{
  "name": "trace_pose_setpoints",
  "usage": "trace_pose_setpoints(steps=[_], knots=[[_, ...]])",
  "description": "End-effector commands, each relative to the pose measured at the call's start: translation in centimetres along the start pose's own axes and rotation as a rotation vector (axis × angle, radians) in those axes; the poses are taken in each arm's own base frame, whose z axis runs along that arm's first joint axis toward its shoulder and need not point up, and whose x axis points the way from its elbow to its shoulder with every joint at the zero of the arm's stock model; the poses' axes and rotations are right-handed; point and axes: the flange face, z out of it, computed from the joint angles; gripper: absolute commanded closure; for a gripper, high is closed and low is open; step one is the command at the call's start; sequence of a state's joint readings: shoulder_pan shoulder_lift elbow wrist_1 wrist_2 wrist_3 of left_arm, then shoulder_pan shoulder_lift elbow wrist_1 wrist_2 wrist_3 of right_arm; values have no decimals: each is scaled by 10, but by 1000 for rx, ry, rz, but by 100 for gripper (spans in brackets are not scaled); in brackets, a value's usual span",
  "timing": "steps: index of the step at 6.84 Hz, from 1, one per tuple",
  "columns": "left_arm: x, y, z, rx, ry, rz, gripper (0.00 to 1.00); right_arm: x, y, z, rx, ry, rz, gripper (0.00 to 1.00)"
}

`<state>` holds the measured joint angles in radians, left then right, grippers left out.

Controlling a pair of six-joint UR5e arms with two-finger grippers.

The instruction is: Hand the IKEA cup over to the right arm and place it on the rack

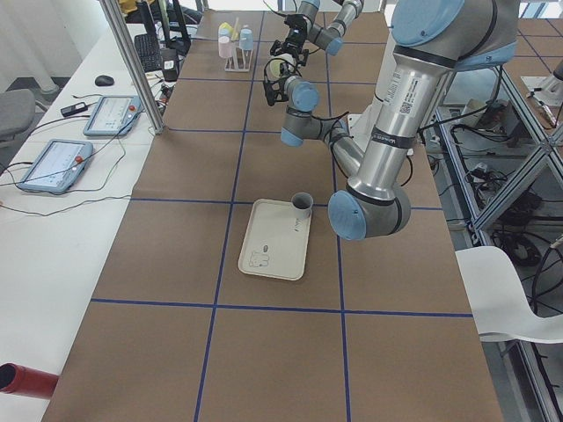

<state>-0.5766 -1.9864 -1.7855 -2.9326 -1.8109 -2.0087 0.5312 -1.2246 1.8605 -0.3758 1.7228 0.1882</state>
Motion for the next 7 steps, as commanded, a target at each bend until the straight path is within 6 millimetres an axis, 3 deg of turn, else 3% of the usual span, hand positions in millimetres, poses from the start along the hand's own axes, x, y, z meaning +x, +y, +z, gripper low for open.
trace_pose_setpoints(steps=[1, 4, 7], knots=[[-2, 2, 1, -1, -2, -1, 100, -3, 0, 1, 1, -7, -3, 1], [-14, 16, 17, 22, -17, -24, 100, -6, -4, 0, 11, -11, -4, 1], [-17, 16, 19, 24, -23, -26, 100, -8, -4, 0, 9, -14, -3, 2]])
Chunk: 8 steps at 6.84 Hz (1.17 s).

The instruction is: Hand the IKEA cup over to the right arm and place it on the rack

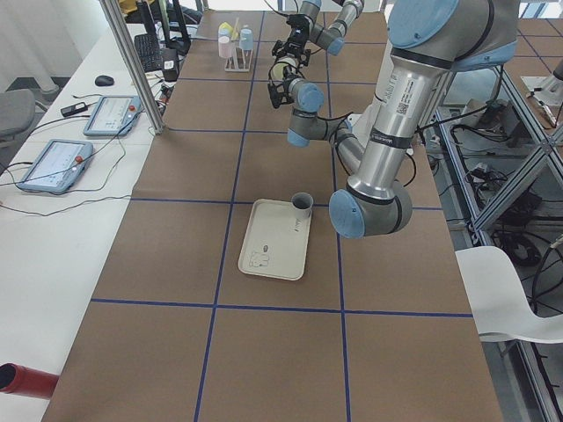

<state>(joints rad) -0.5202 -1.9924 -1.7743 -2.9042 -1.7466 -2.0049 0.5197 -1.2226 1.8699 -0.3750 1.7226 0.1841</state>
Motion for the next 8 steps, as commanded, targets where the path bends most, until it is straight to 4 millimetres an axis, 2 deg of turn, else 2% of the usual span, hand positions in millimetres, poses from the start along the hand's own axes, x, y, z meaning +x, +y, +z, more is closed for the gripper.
trace_pose_setpoints(steps=[1, 2, 6, 7, 8], knots=[[-2, 0, 1, 1, -4, -1, 100, -1, 0, 0, 1, -1, 2, 12], [-3, -1, 3, 4, -7, -1, 100, -1, 0, 0, -1, -1, 2, 23], [-4, -2, 10, 14, -6, -2, 100, -1, -1, 0, 2, -2, 0, 23], [-4, -2, 10, 14, -6, -2, 100, -1, -1, 0, 2, 0, 0, 33], [-4, -3, 9, 14, -6, -2, 100, 0, 0, 0, 0, 3, 0, 64]])
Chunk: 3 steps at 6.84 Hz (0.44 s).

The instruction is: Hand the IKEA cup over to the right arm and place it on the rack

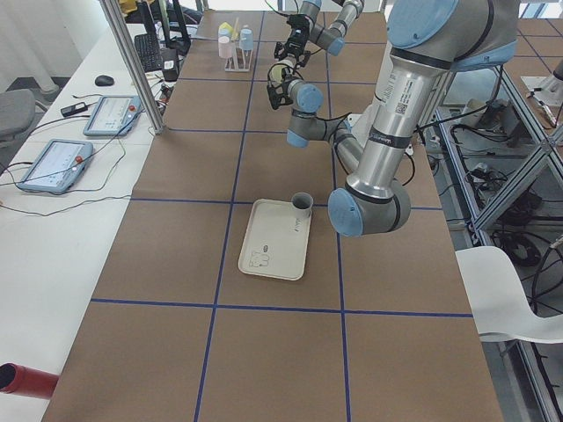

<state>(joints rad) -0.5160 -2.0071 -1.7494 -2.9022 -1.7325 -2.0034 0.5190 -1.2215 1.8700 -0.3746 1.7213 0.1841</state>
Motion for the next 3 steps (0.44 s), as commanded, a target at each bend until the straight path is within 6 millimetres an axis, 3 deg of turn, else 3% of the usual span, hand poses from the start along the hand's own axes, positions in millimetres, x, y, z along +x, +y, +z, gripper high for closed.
trace_pose_setpoints(steps=[1, 2, 3], knots=[[2, 0, -1, -3, 4, 61, 99, 2, 1, -1, -3, 5, 0, 81], [3, 0, -2, -7, 4, 97, 79, 2, 2, -1, -3, 6, 0, 86], [2, -2, -3, 1, 4, 126, 14, 2, 2, 0, -4, 7, 0, 86]])
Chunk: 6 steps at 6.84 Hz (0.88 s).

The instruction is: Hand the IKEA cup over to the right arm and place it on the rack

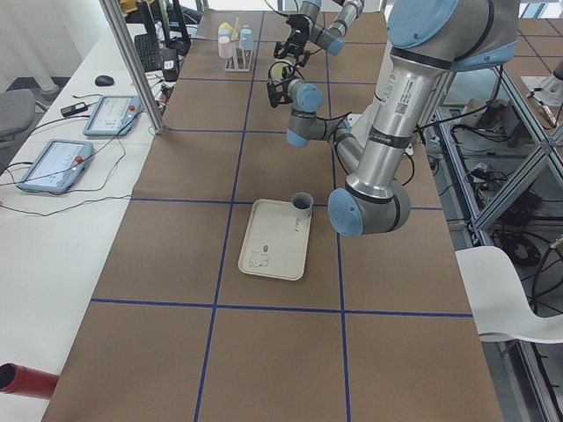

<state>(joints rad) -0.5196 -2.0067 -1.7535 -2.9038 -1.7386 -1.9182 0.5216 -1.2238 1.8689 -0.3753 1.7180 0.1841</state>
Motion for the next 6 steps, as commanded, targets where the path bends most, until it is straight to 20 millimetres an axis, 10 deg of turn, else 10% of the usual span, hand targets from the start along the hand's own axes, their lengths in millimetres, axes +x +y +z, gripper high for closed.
trace_pose_setpoints(steps=[1, 6], knots=[[-2, -5, -4, 20, -2, 87, 0, 1, 2, 0, -4, 2, 0, 87], [-38, -47, -45, 91, -144, 271, 0, 37, 40, -27, -117, 82, 16, 100]])
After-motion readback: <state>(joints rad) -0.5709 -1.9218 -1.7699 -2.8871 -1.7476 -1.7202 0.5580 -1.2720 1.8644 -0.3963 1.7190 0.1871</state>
